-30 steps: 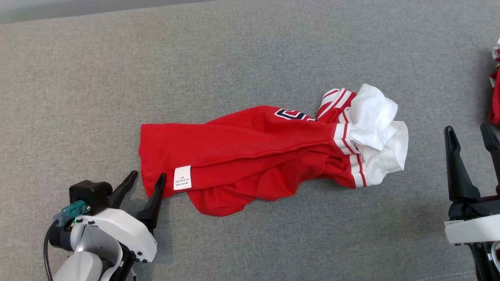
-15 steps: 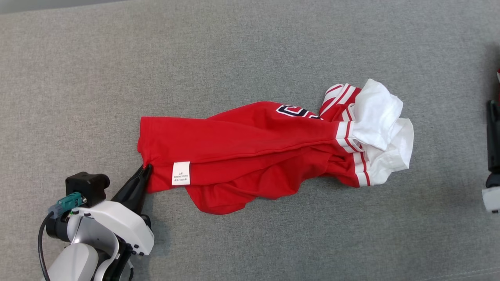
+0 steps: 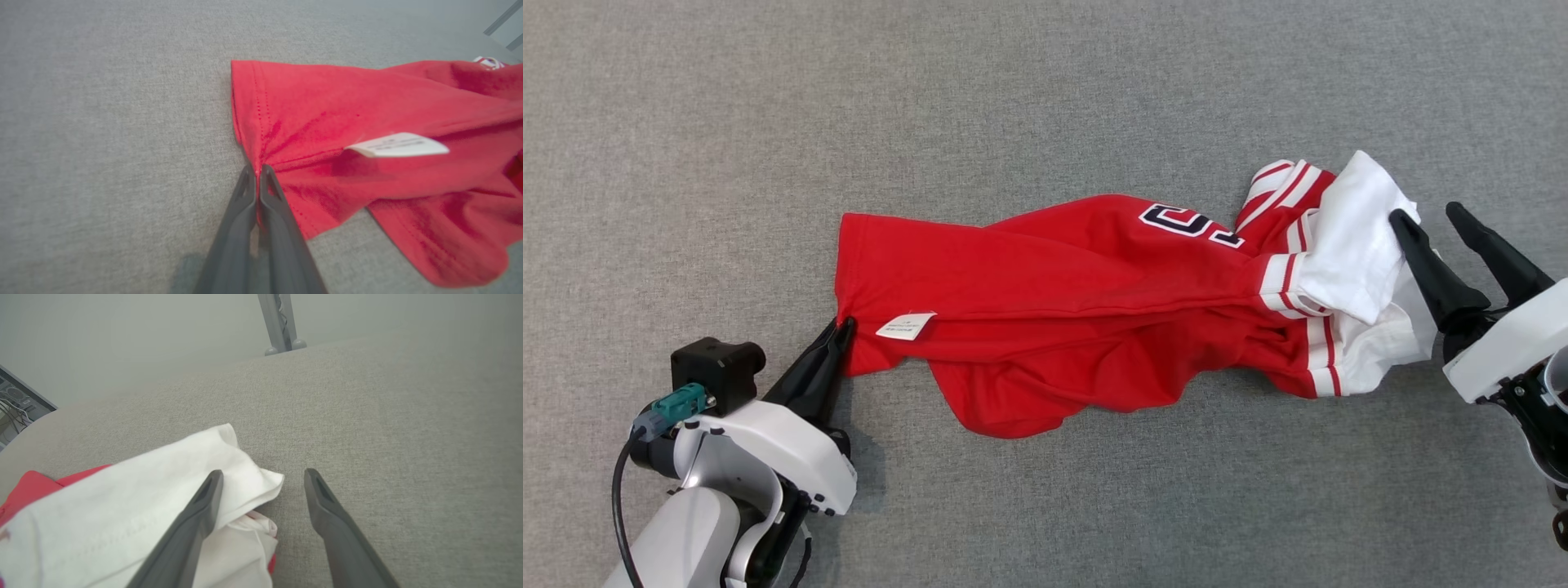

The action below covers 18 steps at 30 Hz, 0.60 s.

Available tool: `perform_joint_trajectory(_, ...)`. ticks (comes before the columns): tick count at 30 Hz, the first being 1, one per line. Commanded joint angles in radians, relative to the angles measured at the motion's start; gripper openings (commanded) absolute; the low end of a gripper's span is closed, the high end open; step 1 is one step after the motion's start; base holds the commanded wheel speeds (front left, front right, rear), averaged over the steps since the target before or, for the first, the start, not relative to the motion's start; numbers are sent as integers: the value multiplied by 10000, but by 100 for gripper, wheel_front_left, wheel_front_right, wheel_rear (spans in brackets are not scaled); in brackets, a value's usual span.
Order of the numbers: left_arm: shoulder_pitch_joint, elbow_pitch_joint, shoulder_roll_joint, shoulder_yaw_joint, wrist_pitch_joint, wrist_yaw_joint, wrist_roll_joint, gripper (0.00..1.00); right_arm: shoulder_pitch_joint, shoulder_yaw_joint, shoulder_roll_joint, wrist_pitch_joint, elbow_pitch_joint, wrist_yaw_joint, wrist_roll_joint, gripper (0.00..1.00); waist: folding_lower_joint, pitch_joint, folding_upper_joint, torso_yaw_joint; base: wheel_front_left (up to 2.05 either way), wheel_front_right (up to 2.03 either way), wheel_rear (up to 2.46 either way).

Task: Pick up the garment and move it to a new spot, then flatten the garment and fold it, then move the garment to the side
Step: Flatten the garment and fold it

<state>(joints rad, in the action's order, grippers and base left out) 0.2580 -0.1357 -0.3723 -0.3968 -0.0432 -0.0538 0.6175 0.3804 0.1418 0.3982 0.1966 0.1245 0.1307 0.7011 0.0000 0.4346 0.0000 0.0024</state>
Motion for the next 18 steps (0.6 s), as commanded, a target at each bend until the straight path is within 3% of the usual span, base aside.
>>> perform_joint_trajectory(1, 174, -43, -47, 17, 37, 24, -20, 0, 144, 103, 136, 92, 87, 0, 197, 100, 0, 38, 0, 29, 0, 0, 0)
perform_joint_trajectory(5, 204, -93, -18, -38, 83, 31, -35, 0, 378, 440, 286, 374, 320, 0, 850, 100, 0, 97, 0, 66, 0, 0, 0)
perform_joint_trajectory(6, 226, -102, -10, -50, 85, 36, -40, 0, 420, 497, 303, 398, 345, 0, 1023, 70, 0, 110, 0, 74, 0, 0, 0)
perform_joint_trajectory(7, 241, -112, 1, -64, 113, 40, -47, 0, 457, 584, 374, 387, 336, 0, 1112, 47, 0, 115, 0, 81, 0, 0, 0)
perform_joint_trajectory(8, 240, -123, 12, -69, 138, 45, -47, 0, 482, 658, 405, 318, 306, 0, 1286, 47, 0, 117, 0, 87, 0, 0, 0)
perform_joint_trajectory(9, 240, -131, 16, -79, 146, 51, -43, 0, 503, 727, 429, 292, 300, 0, 1441, 0, 0, 123, 0, 88, 0, 0, 0)
perform_joint_trajectory(18, 451, 73, 27, 31, 687, 15, -154, 0, 689, 1033, 1042, -987, -163, 0, 1576, 0, 0, 110, 0, 92, 0, 0, 0)
